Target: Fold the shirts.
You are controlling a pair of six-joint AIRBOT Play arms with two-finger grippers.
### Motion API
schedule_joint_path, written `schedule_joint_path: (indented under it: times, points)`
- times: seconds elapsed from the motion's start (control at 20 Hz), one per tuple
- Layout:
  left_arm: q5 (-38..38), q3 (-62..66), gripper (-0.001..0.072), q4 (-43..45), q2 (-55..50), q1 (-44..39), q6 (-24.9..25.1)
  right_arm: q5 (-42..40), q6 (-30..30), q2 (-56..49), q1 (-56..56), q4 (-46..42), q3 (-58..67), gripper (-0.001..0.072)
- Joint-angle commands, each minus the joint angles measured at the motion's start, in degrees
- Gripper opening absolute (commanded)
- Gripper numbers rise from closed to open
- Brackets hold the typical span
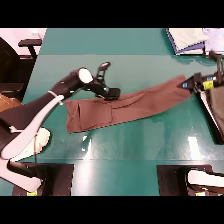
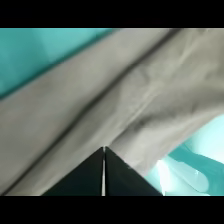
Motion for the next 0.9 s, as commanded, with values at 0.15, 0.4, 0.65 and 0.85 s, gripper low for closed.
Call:
schedule_joint_path:
  times: [0.15, 0.4, 0.65, 0.85]
  points:
    - [0.44, 8.41, 0.0026, -0.79, -10.12, -5.7, -0.24, -1.36, 6.36, 4.46, 14.36, 2.32, 13.14, 0.002]
    - [1.42, 8.59, 0.0026, -0.48, -11.04, -5.81, -1.09, -3.21, 8.92, 4.44, 21.59, 2.36, 17.14, 0.002]
    - [-0.79, 8.87, 0.0026, 2.51, -10.08, -3.63, -1.11, -5.14, 9.09, 4.2, 25.53, 5.31, 17.88, 0.002]
    - [-2.89, 9.01, 0.0026, 6.93, -0.94, 4.72, -1.07, -6.84, 9.03, 2.19, 30.91, 8.28, 17.88, 0.002]
